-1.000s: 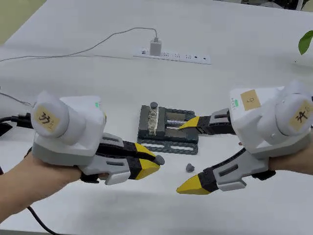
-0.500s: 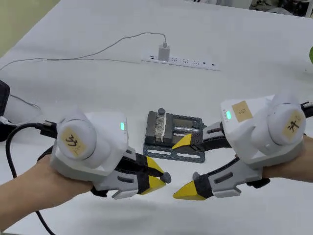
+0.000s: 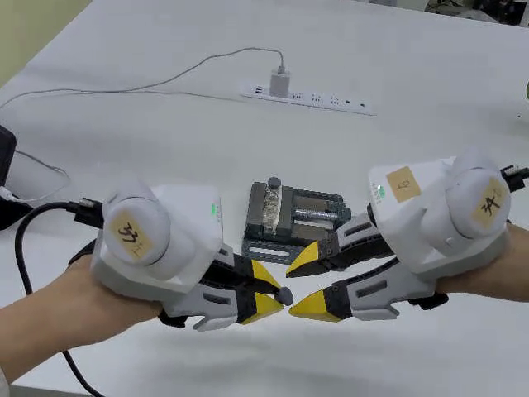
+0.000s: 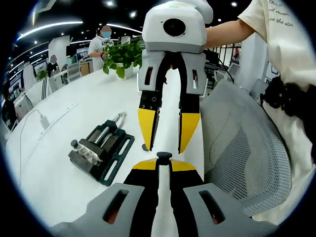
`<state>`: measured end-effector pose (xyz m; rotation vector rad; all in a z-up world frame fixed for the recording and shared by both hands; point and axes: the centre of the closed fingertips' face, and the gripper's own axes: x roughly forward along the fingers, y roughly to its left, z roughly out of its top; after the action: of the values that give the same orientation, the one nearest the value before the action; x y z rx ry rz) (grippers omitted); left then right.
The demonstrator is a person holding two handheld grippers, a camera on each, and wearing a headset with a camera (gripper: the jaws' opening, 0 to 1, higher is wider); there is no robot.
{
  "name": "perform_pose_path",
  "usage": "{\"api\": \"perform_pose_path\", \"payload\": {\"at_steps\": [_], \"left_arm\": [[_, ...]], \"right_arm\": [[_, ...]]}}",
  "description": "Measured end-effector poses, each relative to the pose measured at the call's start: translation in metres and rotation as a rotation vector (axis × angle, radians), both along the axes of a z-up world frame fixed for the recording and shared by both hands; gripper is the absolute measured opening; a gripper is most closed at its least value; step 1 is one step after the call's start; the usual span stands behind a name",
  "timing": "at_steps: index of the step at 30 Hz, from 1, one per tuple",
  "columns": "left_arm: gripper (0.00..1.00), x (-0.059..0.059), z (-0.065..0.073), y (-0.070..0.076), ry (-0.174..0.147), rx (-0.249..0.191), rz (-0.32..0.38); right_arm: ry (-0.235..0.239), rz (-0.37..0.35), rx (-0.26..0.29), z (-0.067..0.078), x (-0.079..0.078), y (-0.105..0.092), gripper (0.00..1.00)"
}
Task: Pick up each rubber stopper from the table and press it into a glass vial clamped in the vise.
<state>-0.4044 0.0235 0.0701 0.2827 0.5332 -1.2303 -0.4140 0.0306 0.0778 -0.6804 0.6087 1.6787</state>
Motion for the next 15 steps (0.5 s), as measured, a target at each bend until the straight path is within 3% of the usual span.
{"api": "perform_pose_path", "payload": {"at_steps": [15], "left_arm": [[0.03,-0.0003,0.0003,-0.0023,0.014,-0.025,0.014]], "right_arm": [[-0.022,0.038,-0.033,-0.0068,-0.0026,-0.0005,0.12]]}}
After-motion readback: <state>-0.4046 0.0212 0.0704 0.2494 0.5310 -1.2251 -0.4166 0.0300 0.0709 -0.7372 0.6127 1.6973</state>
